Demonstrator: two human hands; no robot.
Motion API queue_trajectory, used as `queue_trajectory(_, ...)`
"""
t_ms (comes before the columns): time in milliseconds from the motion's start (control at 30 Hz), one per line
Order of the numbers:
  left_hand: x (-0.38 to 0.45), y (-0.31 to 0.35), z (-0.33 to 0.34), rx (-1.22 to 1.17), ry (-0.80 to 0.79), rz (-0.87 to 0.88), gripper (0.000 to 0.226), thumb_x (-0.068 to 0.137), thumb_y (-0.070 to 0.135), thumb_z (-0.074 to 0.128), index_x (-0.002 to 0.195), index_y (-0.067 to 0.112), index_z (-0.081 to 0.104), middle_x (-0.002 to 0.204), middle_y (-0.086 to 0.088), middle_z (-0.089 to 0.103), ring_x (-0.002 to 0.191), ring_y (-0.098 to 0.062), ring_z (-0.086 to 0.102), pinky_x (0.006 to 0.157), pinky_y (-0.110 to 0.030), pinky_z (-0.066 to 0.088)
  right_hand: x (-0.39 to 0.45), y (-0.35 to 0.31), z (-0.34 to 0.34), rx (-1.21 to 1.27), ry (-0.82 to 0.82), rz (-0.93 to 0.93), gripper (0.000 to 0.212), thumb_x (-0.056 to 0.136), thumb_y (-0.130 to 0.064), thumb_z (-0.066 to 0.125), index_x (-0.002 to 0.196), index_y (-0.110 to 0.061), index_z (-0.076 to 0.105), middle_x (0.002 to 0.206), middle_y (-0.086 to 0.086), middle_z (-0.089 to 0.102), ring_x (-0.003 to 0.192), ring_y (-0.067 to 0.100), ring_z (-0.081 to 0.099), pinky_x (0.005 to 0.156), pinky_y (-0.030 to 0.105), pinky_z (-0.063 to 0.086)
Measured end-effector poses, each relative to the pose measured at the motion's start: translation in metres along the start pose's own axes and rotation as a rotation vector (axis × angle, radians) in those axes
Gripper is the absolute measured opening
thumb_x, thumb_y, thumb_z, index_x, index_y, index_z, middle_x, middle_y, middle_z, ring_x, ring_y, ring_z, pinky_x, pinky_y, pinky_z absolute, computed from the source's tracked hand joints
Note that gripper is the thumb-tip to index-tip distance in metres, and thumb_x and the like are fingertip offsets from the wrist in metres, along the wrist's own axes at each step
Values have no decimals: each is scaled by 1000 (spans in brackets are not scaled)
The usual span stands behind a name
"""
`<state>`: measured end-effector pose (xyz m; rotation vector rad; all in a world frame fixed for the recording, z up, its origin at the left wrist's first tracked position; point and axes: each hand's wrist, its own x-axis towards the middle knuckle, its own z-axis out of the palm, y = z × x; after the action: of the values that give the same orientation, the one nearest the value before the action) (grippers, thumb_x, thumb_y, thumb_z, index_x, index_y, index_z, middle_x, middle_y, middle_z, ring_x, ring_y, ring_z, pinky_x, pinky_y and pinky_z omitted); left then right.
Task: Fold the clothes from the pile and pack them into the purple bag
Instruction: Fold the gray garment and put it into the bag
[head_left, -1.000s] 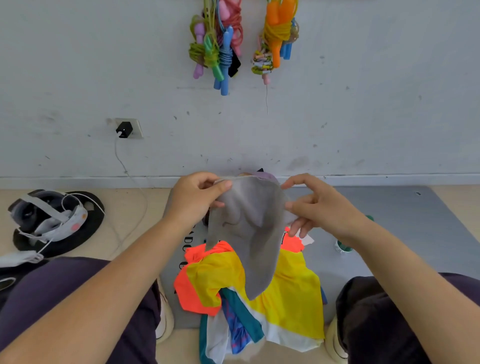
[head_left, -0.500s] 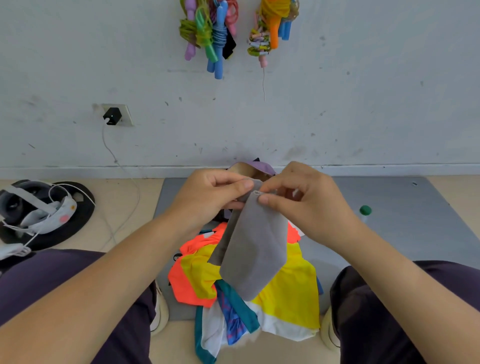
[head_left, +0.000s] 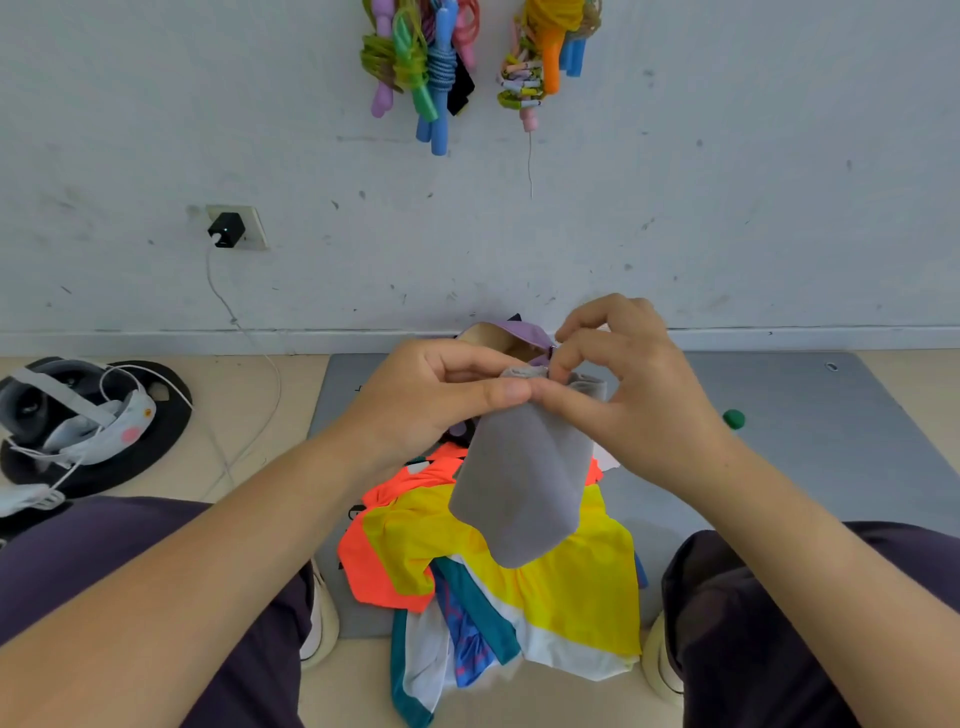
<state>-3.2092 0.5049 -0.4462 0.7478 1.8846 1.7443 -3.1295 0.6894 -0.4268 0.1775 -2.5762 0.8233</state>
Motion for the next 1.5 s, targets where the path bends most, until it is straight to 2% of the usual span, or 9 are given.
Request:
queue_trajectory(200, 6, 5, -25, -117, 151, 134, 16, 77, 17, 71, 83, 28, 81, 86, 5, 77, 80, -7, 70, 73, -19, 55, 7, 35, -24, -84, -361, 197, 33, 75, -51, 68, 96, -26, 68, 118, 0, 52, 119, 17, 40, 98, 21, 31)
queue_trajectory(333, 10, -1, -38, 65, 287, 162, 12, 81, 20, 74, 85, 30, 80, 86, 2, 77, 77, -19, 67, 77, -28, 57, 9, 39, -38, -3, -205, 177, 7, 83, -30, 72, 86, -24, 72, 111, -8, 61, 103, 1, 53, 93, 12, 37)
queue_trajectory(467, 15, -14, -40, 434, 341, 189, 21, 87, 17, 73, 80, 37, 72, 80, 18, 72, 73, -4, 66, 73, -28, 57, 7, 31, -35, -1, -137, 217, 6, 82, -26, 75, 78, -23, 71, 99, -6, 69, 100, 15, 61, 96, 34, 45)
queue_trajectory(600, 16, -17, -36, 520, 312, 256, 28, 89, 17, 71, 83, 43, 66, 79, 31, 67, 74, 10, 62, 69, -8, 47, 6, 29, -32, -45, -97, 210, 11, 83, -29, 72, 76, -25, 65, 94, -4, 70, 88, 13, 60, 74, 3, 40)
queue_trajectory(733, 18, -19, -36, 569, 243, 157, 28, 90, 20, 70, 79, 45, 65, 80, 38, 66, 80, 16, 60, 75, -6, 43, 5, 24, -31, -49, 7, 77, 11, 83, -22, 73, 77, -19, 65, 84, -3, 67, 74, 5, 53, 71, -1, 36)
queue_trajectory(900, 19, -15, -33, 404, 301, 204, 22, 94, 15, 64, 87, 36, 66, 84, 17, 69, 86, -8, 65, 88, -35, 54, 6, 26, -32, -187, -77, 8, 19, 79, -22, 79, 76, -10, 64, 74, -4, 61, 73, 15, 56, 73, 31, 47)
queue_trajectory(1233, 19, -15, -24, 237, 182, 41, 15, 103, 23, 47, 94, 23, 59, 77, 7, 58, 72, -9, 53, 62, -16, 46, 6, 28, -34, -124, -286, 135, 14, 82, -26, 74, 94, -21, 69, 83, -5, 62, 82, 15, 59, 81, 33, 48)
queue_trajectory(1333, 18, -12, -23, 190, 238, 24, 19, 102, 30, 48, 86, 28, 60, 69, 8, 55, 60, -11, 50, 51, -21, 44, 5, 27, -32, 214, -287, 230, 10, 91, -25, 64, 86, -17, 65, 81, -6, 62, 75, 7, 59, 75, 19, 47)
queue_trajectory(1500, 16, -2, -18, -31, 281, -43, 23, 102, 29, 48, 86, 20, 62, 74, 1, 57, 61, -11, 52, 57, -27, 44, 6, 25, -19, 546, -73, 373, 22, 97, -38, 55, 81, -23, 54, 69, -7, 51, 68, 10, 49, 69, 35, 44)
